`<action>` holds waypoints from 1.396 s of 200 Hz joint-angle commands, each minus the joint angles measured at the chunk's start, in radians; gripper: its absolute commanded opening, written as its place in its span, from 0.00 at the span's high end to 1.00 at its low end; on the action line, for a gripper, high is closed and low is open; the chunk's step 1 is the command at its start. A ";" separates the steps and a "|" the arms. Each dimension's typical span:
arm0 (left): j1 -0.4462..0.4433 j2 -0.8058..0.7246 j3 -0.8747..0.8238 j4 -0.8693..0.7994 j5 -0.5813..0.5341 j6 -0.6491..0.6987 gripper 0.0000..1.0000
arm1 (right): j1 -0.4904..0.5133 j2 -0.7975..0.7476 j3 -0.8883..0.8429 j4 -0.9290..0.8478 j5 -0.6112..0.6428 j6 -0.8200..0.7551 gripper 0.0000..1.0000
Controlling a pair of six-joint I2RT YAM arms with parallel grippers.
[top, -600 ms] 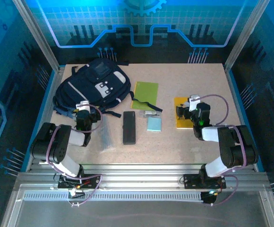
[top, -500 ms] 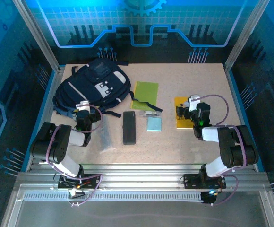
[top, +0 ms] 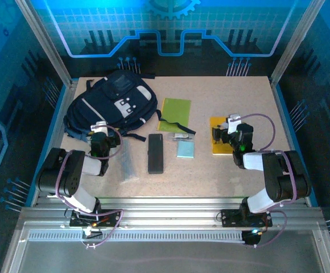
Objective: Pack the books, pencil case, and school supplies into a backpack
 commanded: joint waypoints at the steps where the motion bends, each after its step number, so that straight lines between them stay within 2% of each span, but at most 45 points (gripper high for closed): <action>1: 0.005 -0.022 0.039 0.025 0.068 -0.001 0.01 | -0.015 -0.021 -0.003 -0.010 -0.017 -0.010 0.00; 26: 0.003 -0.035 0.038 0.016 0.039 0.001 0.01 | -0.004 -0.038 0.014 -0.049 0.020 -0.009 0.00; 39: 0.000 -0.071 0.046 -0.029 0.056 0.001 0.01 | 0.011 -0.080 0.064 -0.164 0.069 -0.009 0.00; 49: -0.019 -0.088 0.058 -0.059 0.026 0.023 0.01 | 0.023 -0.110 0.106 -0.262 0.113 -0.006 0.00; 67: -0.057 -0.173 0.110 -0.223 -0.034 0.053 0.01 | 0.056 -0.163 0.198 -0.452 0.203 0.027 0.00; 76: -0.075 -0.214 0.151 -0.319 -0.081 0.053 0.01 | 0.071 -0.186 0.254 -0.571 0.209 0.080 0.00; 100: -0.084 -0.294 0.291 -0.649 -0.131 -0.144 0.01 | 0.120 -0.205 0.388 -0.812 0.179 0.320 0.00; 122: -0.083 -0.304 0.419 -0.940 -0.158 -0.375 0.01 | 0.202 -0.176 0.466 -0.888 0.100 0.511 0.00; 146: -0.081 -0.286 0.500 -1.129 -0.118 -0.549 0.01 | 0.338 -0.092 0.536 -0.870 0.040 0.624 0.00; 176: -0.078 -0.293 0.504 -1.198 -0.011 -0.688 0.01 | 0.488 0.068 0.630 -0.765 0.030 0.745 0.00; 191: -0.076 -0.307 0.483 -1.220 0.005 -0.736 0.01 | 0.535 0.170 0.685 -0.701 0.009 0.795 0.00; 229: -0.052 -0.365 0.426 -1.278 0.036 -0.771 0.01 | 0.596 0.446 0.869 -0.596 -0.059 0.923 0.05; 262: -0.034 -0.424 0.366 -1.299 0.052 -0.777 0.01 | 0.601 0.649 1.026 -0.516 -0.116 1.024 0.20; 279: -0.024 -0.444 0.332 -1.290 0.056 -0.789 0.01 | 0.605 0.732 1.129 -0.557 -0.118 1.041 0.23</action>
